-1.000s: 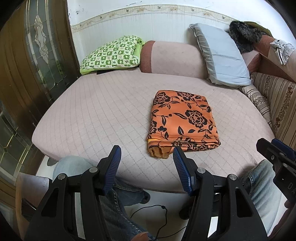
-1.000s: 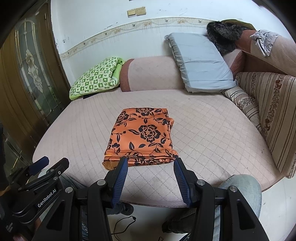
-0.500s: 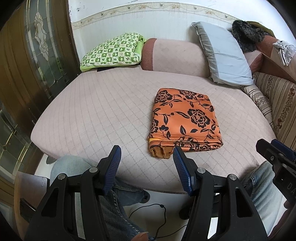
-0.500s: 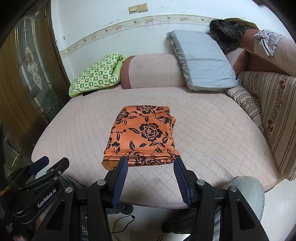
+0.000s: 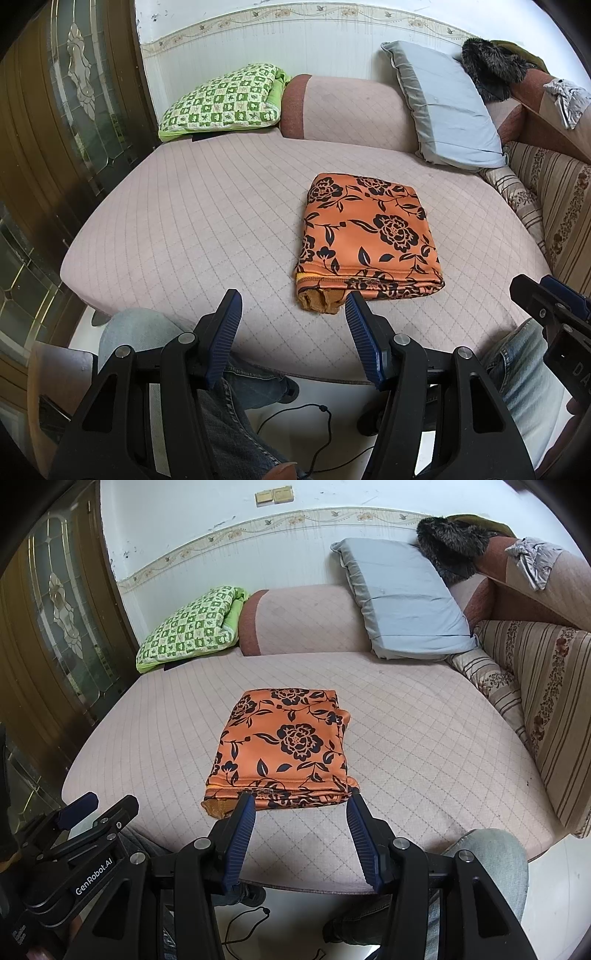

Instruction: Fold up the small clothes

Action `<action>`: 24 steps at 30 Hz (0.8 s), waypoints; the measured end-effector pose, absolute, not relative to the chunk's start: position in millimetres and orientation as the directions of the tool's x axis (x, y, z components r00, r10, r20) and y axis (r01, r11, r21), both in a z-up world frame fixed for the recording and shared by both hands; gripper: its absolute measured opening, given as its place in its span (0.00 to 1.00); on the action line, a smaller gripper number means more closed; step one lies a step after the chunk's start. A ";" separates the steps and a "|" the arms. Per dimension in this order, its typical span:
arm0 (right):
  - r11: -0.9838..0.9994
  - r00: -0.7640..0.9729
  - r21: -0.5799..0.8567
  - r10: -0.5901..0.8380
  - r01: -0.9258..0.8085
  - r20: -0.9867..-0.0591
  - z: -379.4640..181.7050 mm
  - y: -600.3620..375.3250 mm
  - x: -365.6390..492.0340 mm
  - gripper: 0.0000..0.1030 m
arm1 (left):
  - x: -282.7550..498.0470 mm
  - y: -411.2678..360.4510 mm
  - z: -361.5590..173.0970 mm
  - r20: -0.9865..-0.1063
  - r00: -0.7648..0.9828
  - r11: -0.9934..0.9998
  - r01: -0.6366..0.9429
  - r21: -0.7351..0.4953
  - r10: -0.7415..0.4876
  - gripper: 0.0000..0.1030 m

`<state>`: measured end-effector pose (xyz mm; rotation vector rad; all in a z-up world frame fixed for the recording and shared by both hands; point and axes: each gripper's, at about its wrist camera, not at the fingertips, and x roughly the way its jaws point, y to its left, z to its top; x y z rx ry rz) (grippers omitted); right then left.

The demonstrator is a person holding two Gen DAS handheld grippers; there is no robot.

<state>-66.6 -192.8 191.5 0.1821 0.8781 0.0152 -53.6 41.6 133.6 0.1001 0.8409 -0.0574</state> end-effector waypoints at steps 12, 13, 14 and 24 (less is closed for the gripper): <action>0.984 0.640 0.165 0.090 0.060 -0.763 191.4 -192.8 -67.1 0.48 | -54.2 40.9 133.6 -0.747 0.665 0.994 0.091 0.065 -0.012 0.57; 0.985 0.640 0.165 0.089 0.059 -0.763 191.3 -192.6 -67.0 0.48 | -54.5 40.5 133.8 -0.747 0.665 0.994 0.089 0.066 -0.010 0.57; 0.984 0.640 0.165 0.089 0.060 -0.763 191.4 -192.5 -67.5 0.48 | -54.7 40.4 134.0 -0.747 0.665 0.994 0.089 0.065 -0.011 0.57; 0.984 0.642 0.166 0.088 0.062 -0.762 191.3 -192.3 -68.4 0.48 | -54.5 40.4 133.9 -0.748 0.664 0.994 0.089 0.065 -0.011 0.57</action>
